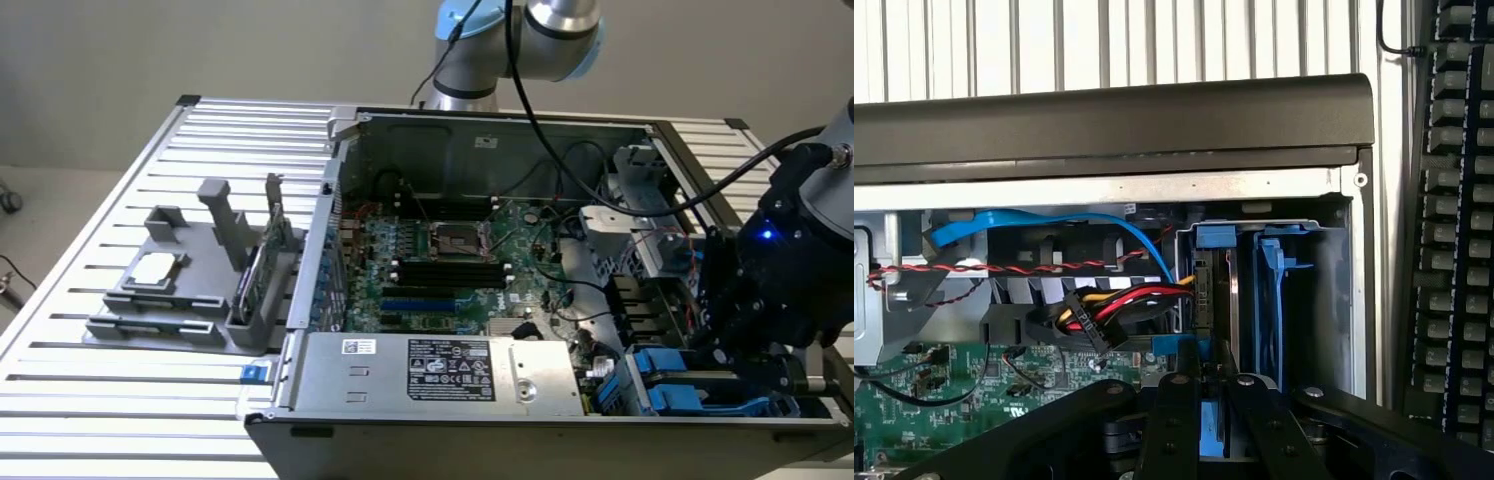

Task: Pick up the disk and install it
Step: 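Insert the second disk wire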

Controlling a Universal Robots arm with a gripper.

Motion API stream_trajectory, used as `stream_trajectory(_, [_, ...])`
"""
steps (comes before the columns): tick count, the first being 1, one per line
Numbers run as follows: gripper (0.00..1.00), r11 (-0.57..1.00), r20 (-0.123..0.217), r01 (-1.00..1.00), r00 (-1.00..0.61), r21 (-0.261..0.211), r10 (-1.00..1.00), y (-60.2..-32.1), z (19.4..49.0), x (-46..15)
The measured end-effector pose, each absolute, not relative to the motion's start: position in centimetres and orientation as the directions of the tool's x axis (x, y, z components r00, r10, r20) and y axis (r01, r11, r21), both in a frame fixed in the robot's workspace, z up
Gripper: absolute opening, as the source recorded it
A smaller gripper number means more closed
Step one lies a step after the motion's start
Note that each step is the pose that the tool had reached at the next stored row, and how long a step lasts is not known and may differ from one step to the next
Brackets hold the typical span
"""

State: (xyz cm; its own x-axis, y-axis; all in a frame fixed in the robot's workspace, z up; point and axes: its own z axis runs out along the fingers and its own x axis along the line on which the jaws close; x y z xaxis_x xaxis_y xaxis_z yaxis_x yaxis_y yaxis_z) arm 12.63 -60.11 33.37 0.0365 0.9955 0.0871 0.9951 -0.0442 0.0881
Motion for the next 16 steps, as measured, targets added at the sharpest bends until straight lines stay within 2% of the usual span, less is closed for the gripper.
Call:
stream_trajectory(2, [0.18,-0.044,0.088,0.995,0.037,0.088,0.995,-60.1,33.5,12.6])
stream_trajectory(3, [0.25,-0.044,0.088,0.995,0.037,0.087,0.995,-60.1,33.8,12.6])
stream_trajectory(16, [0.25,-0.044,0.094,0.996,0.036,0.083,0.995,-60.2,35.3,10.8])
